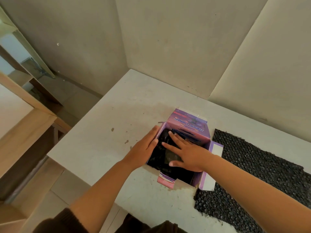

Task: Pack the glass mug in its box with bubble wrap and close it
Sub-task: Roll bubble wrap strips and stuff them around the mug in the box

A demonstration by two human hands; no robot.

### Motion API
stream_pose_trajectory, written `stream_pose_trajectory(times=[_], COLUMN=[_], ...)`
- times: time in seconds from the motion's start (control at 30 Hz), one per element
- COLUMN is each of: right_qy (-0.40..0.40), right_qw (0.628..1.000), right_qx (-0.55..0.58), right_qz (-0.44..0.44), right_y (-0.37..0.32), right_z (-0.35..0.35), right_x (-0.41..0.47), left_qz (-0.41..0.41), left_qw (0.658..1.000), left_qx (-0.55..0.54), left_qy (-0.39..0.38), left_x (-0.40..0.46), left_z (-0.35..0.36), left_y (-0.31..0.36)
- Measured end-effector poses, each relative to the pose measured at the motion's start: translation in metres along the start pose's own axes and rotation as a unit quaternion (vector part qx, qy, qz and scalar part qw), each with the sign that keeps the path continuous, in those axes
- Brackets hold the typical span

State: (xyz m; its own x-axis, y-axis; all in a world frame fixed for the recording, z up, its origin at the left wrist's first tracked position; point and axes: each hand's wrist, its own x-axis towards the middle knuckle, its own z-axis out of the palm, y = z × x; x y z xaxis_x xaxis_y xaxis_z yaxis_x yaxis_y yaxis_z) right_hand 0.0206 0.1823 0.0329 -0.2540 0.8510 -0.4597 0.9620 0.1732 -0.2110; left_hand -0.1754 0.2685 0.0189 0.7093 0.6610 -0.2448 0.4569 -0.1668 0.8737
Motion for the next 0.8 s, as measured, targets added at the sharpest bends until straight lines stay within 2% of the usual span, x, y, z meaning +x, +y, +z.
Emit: stream_pose_trajectory(times=[0.1, 0.23, 0.3, 0.47, 0.6, 0.7, 0.8], right_qy=[-0.059, -0.077, -0.080, -0.066, -0.031, 0.027, 0.024], right_qw=[0.998, 0.997, 0.997, 0.997, 0.997, 0.999, 0.999], right_qx=[-0.002, 0.006, 0.011, -0.010, -0.054, -0.041, -0.023], right_qz=[0.004, 0.005, 0.014, 0.038, 0.035, 0.021, 0.001], right_y=[0.008, 0.011, 0.008, 0.000, -0.003, -0.008, -0.011], right_z=[-0.004, -0.009, -0.007, -0.006, -0.008, -0.008, -0.004], right_x=[0.009, 0.017, 0.021, 0.026, 0.024, 0.016, 0.008], left_qz=[-0.011, -0.013, -0.026, -0.028, -0.042, -0.037, -0.032], left_qw=[1.000, 0.998, 0.998, 0.999, 0.999, 0.998, 0.998], left_qx=[-0.025, 0.057, 0.055, 0.008, -0.023, -0.048, -0.042], left_qy=[0.004, -0.014, -0.017, -0.022, 0.008, 0.029, 0.041], left_x=[0.003, 0.009, 0.010, 0.009, 0.010, 0.008, 0.008], left_z=[0.001, 0.002, 0.002, 0.003, 0.004, 0.007, 0.011], left_y=[-0.004, -0.012, -0.014, -0.005, 0.004, 0.009, 0.009])
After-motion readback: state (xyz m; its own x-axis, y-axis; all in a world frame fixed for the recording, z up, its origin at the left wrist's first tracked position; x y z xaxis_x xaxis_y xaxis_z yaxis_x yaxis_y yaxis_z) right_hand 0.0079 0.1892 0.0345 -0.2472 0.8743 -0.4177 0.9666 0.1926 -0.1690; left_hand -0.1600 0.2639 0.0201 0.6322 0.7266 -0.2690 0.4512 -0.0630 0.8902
